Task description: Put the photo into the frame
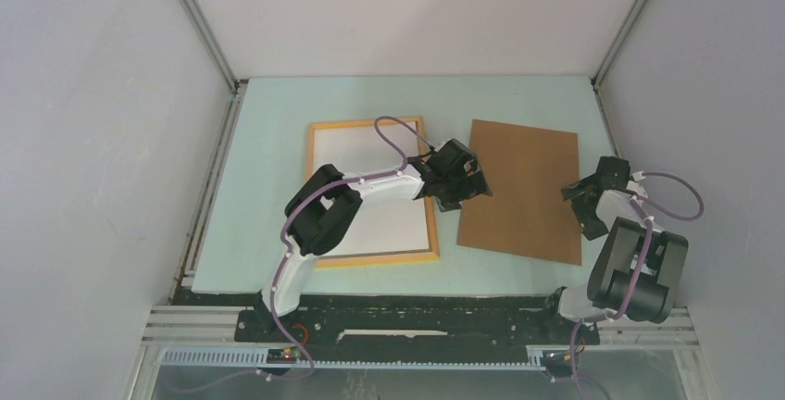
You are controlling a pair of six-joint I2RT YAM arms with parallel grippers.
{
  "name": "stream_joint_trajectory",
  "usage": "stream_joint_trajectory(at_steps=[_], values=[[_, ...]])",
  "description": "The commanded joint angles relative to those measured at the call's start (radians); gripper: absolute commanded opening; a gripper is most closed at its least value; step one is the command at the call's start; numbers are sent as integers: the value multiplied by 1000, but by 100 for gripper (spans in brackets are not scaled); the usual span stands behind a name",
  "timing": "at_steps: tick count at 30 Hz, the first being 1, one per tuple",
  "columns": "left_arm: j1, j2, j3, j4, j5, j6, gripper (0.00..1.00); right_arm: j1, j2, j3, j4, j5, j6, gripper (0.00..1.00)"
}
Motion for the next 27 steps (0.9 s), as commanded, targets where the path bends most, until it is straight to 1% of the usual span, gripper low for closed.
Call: stream_joint_trajectory(at_steps=[1, 5, 8, 11, 16, 18, 21, 24, 27], values=[[9, 24, 29, 78, 109, 24, 98, 6, 25, -19, 26, -143, 2, 98], [11, -102, -60, 233, 160, 82, 97, 5, 2, -50, 66, -255, -15, 97], [18, -199, -111, 328, 222, 104, 96, 12, -16, -78, 121, -349, -28, 93], [20, -290, -188, 407, 247, 85, 95, 33, -9, -84, 142, -390, -44, 92], [22, -452, -375, 622, 245, 20, 90, 69, 12, -84, 162, -423, -60, 91], [22, -498, -410, 636, 231, 15, 89, 82, 15, -84, 170, -432, -61, 91], [21, -534, -422, 626, 214, 9, 87, 110, 16, -84, 187, -451, -62, 91], [23, -545, -422, 550, 159, -8, 82, 127, 17, -84, 198, -458, -61, 90], [24, -533, -395, 448, 104, 5, 78, 130, 15, -84, 199, -458, -65, 90]])
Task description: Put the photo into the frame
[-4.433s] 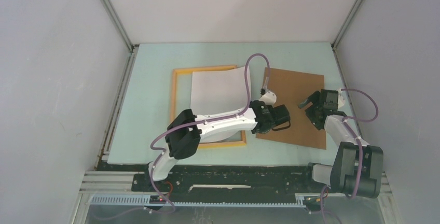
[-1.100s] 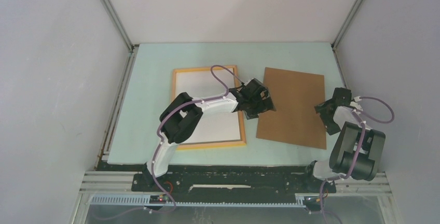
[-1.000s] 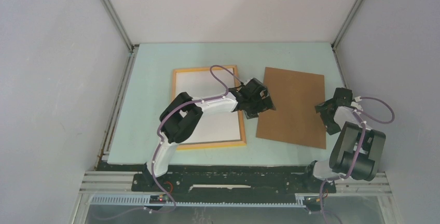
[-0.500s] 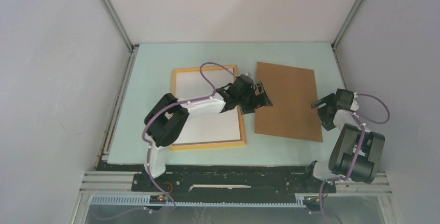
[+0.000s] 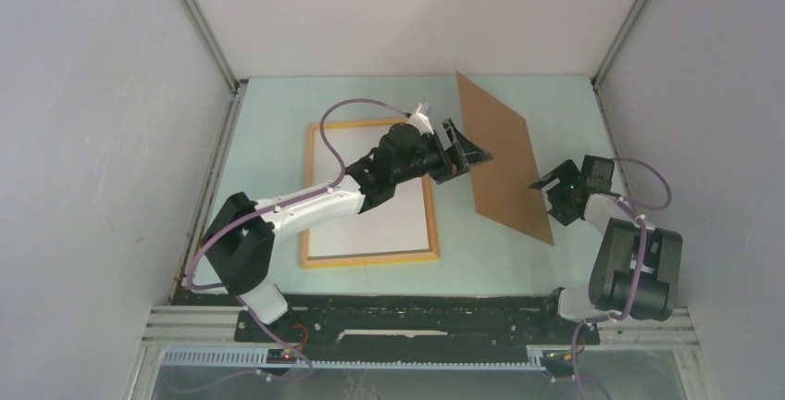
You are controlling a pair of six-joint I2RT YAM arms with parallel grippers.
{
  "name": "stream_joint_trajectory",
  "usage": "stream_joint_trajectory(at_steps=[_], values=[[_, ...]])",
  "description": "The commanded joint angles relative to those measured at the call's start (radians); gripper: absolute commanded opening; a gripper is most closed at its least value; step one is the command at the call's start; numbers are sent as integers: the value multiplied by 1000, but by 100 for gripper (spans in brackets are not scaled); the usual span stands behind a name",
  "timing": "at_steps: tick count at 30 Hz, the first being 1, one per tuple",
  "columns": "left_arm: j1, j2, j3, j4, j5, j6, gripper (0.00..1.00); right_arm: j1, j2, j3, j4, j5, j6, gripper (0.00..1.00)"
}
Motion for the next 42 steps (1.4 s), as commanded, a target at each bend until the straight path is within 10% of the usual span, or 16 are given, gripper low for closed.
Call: stream_joint_trajectory(at_steps=[1, 14, 24, 32, 36, 42], values=[[-10, 3, 4, -110, -56, -23, 75, 26, 14, -21, -26, -95, 5, 90], [7, 41, -67, 99, -37, -113, 40, 40, 25, -21, -11, -106, 11, 90], [-10, 104, -34, 326, 50, -219, 34, 40, 30, -21, -3, -124, 13, 90], [-14, 67, -79, 232, -14, -245, 29, 40, 30, -21, -1, -126, 13, 90], [-19, 61, 45, -82, -80, -107, 28, 41, 28, -20, -2, -125, 14, 90], [-17, 92, 92, -276, -152, -43, 9, 41, 21, -21, -6, -119, 13, 90]])
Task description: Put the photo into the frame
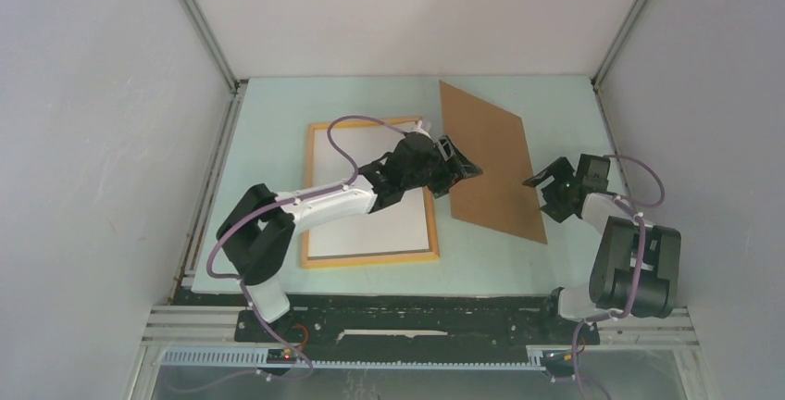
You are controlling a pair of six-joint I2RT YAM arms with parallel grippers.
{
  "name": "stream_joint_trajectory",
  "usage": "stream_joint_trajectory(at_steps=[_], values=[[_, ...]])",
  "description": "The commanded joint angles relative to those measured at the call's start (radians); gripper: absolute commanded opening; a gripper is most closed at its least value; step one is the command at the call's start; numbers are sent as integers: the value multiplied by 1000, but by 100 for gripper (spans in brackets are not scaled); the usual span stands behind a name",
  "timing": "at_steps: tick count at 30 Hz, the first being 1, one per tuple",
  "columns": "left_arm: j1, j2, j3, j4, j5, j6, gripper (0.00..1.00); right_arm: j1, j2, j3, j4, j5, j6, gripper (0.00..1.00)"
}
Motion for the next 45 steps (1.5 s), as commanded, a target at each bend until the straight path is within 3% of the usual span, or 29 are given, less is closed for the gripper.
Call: stream_joint_trajectory(at_steps=[1, 3, 18, 25, 31, 36, 45], values=[[-9, 1, 98, -169, -68, 99, 6, 18, 7, -20, -46, -50, 4, 90], [-10, 2, 125, -216, -95, 147, 0, 17, 2, -19, -50, -46, 3, 90], [4, -97, 374, -679, -225, 609, 0, 17, -173, -19, -132, 94, -34, 90], [13, -285, 560, -1027, -526, 856, 0, 37, -216, -20, -138, 126, -40, 90], [13, -411, 674, -1246, -740, 897, 0, 48, -178, -20, -119, 95, -33, 90], [13, -467, 704, -1277, -815, 943, 0, 65, -175, -20, -115, 102, -32, 90], [-39, -289, 773, -1418, -1057, 902, 0, 68, -154, -20, -111, 103, -34, 90]])
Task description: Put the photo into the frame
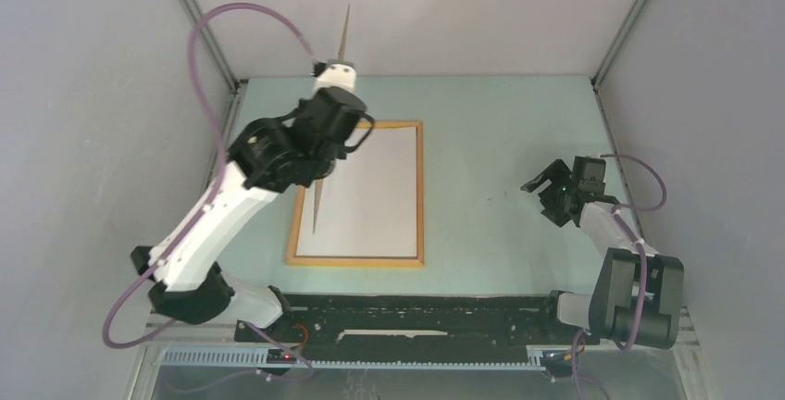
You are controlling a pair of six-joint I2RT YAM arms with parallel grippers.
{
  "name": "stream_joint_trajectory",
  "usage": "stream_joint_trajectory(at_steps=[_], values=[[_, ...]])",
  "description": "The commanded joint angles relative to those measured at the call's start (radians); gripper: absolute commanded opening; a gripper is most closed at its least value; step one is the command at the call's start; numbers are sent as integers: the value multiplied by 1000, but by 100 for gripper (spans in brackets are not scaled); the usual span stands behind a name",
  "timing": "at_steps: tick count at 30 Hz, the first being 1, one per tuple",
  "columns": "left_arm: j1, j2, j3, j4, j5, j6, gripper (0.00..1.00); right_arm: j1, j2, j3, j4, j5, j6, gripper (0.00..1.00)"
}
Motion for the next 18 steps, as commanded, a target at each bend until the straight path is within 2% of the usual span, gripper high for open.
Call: stream_joint_trajectory(at_steps=[1, 2, 4, 18], values=[[-56, 116, 56, -48, -255, -17, 0, 4, 14, 1, 22, 11, -11, 90], [-73, 148, 65, -74, -325, -31, 0, 5, 17, 2, 23, 9, -11, 90], [-91, 202, 70, -101, -377, -49, 0, 7, 25, 2, 27, 5, -10, 90], [-147, 431, -16, -107, -426, -181, 0, 22, 55, 3, 44, -8, -4, 90]])
